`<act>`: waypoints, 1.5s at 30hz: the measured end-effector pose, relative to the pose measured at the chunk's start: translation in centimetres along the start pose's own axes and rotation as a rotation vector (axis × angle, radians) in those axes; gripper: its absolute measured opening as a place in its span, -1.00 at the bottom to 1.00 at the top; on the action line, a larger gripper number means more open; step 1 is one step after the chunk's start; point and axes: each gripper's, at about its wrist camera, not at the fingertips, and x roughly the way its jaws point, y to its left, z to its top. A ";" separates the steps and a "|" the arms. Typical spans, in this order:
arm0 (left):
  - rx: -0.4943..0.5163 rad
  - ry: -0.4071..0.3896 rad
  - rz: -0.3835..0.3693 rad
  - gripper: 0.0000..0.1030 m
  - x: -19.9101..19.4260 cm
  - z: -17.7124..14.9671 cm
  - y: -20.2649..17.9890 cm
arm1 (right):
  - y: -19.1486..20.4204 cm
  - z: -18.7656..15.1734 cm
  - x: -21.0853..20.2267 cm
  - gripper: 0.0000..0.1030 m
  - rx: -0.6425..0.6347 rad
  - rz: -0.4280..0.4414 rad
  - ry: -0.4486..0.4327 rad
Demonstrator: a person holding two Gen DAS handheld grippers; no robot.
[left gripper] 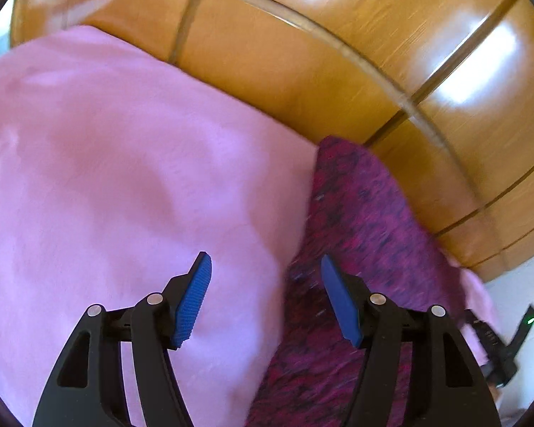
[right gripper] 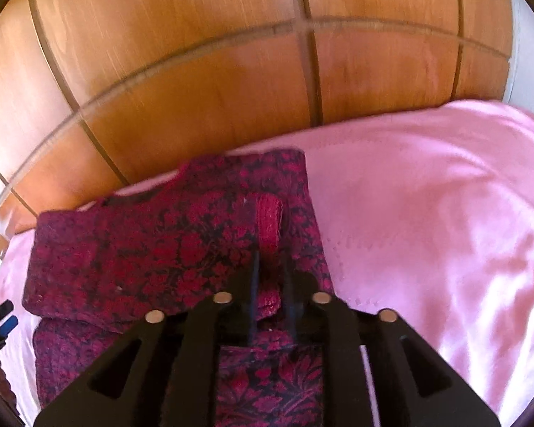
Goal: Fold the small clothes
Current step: 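Fold the hem over with the right tool while the left tool presses the fold, then open both tools and release the folded red top onto the bedspread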
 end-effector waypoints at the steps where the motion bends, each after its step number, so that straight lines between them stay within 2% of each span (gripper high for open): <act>1: -0.007 0.004 -0.024 0.22 0.1 0.5 -0.4 | 0.3 0.1 -0.5 -0.30 -0.004 -0.001 -0.023; 2: -0.006 0.004 -0.034 0.22 0.2 0.8 -0.5 | 0.8 0.3 -1.4 -0.22 -0.013 -0.001 -0.062; 5: -0.007 0.023 -0.077 0.22 1.5 1.9 -1.1 | 2.6 0.7 -2.5 -0.21 -0.060 0.048 -0.103; 11: -0.048 0.110 -0.167 0.22 5.8 5.1 -2.0 | 5.9 0.7 -1.5 -0.18 -0.167 0.153 -0.061; 17: -0.073 0.175 -0.192 0.22 10.0 6.6 -3.4 | 6.1 -0.1 1.3 -0.18 -0.203 0.105 0.004; 18: -0.084 0.182 -0.208 0.16 10.6 6.7 -3.5 | 5.8 -0.2 1.8 -0.18 -0.202 0.087 0.014; 19: -0.084 0.183 -0.213 -0.03 10.9 6.7 -3.8 | 5.5 -0.5 1.9 -0.18 -0.197 0.082 0.022; 20: -0.062 0.175 -0.208 -0.40 11.1 6.6 -4.5 | 5.1 -0.6 2.1 -0.19 -0.193 0.081 0.026; 22: 0.008 0.107 -0.171 -0.54 10.3 6.0 -5.7 | 4.6 -1.0 2.4 -0.19 -0.198 0.068 0.029; 24: 0.123 0.057 -0.078 -0.57 9.7 4.9 -7.2 | 4.1 -1.7 2.7 -0.20 -0.211 0.052 0.032; 26: 0.244 0.044 0.069 -0.57 10.8 3.4 -8.5 | 3.8 -2.2 3.0 -0.20 -0.237 0.040 0.023; 29: 0.339 0.030 0.182 -0.57 12.3 2.3 -10.0 | 4.3 -2.4 3.4 -0.20 -0.255 0.009 0.019; 31: 0.348 0.032 0.214 -0.54 12.3 2.4 -10.6 | 4.5 -2.5 3.7 -0.20 -0.251 -0.013 0.014; 33: 0.316 0.011 0.239 -0.40 11.1 2.6 -10.9 | 4.5 -2.6 3.9 -0.19 -0.243 -0.019 0.009; 35: 0.326 -0.085 0.262 -0.40 8.5 2.1 -11.5 | 4.5 -2.7 3.9 -0.19 -0.239 -0.021 0.003; 39: 0.407 -0.181 0.168 -0.40 4.7 -0.7 -13.4 | 4.4 -2.8 3.8 -0.18 -0.231 -0.014 -0.008; 41: 0.442 -0.168 0.132 -0.40 4.4 -2.4 -14.2 | 4.4 -2.8 3.7 -0.18 -0.225 -0.016 -0.014; 42: 0.459 -0.135 0.112 -0.40 4.9 -3.5 -14.4 | 4.4 -2.9 3.7 -0.17 -0.222 -0.016 -0.017; 45: 0.471 -0.057 0.159 -0.40 7.1 -4.9 -13.6 | 4.5 -3.1 3.6 -0.16 -0.222 -0.021 -0.024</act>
